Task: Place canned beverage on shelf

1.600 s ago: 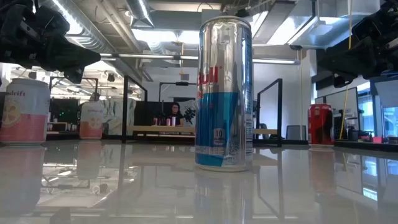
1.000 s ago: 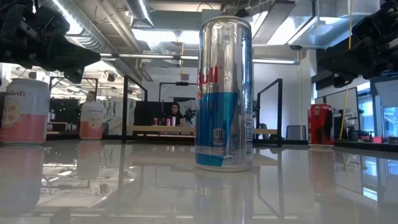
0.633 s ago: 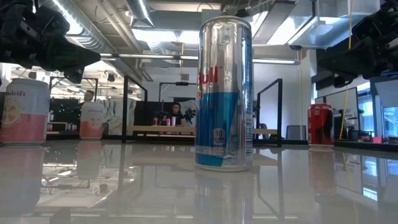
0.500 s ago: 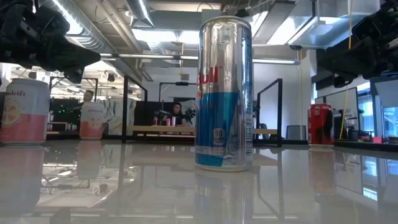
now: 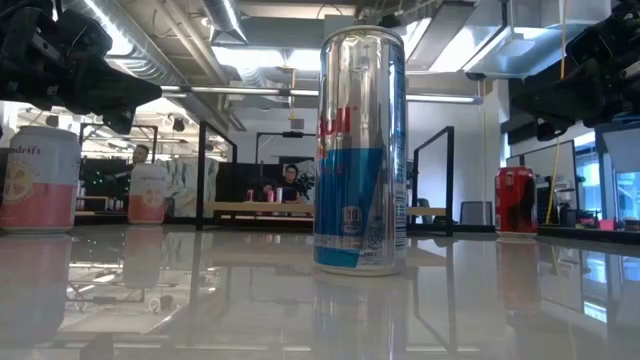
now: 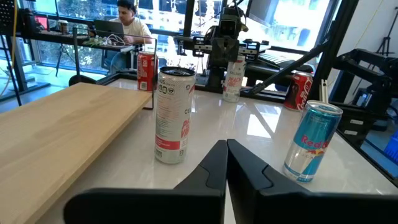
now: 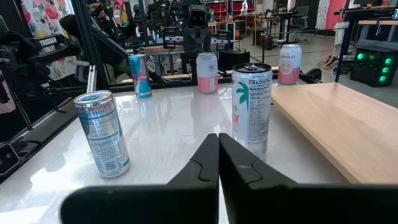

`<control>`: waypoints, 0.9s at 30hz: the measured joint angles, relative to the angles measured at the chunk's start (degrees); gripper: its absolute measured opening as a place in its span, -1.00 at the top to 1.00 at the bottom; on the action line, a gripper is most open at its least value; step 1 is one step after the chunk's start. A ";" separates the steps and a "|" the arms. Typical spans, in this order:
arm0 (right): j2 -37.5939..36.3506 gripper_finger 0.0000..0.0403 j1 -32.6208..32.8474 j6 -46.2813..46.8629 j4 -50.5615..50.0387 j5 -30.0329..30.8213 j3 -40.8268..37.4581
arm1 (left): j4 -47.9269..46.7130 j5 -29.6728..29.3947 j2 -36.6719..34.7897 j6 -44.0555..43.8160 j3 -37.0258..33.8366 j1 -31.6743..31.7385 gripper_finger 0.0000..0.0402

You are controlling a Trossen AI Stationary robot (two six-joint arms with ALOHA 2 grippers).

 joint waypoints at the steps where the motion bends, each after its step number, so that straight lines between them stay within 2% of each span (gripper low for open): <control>1: 0.00 1.00 0.01 0.00 0.00 0.00 0.00 | 0.00 0.01 0.00 0.00 0.00 0.01 0.99; 10: 0.00 1.00 0.00 0.27 0.02 0.00 0.00 | 0.01 -0.25 0.00 0.19 0.00 -0.01 0.99; 17: 0.00 1.00 0.02 0.99 1.37 0.49 0.00 | 1.43 -4.18 0.01 2.57 0.00 -0.01 0.99; 23: -0.02 1.00 0.00 -0.79 6.09 1.04 0.00 | 11.81 -7.83 0.00 2.59 0.00 -0.01 0.99; 27: 0.00 1.00 0.00 -5.05 11.54 6.14 0.00 | 18.87 -7.56 0.01 7.09 0.00 -0.01 0.99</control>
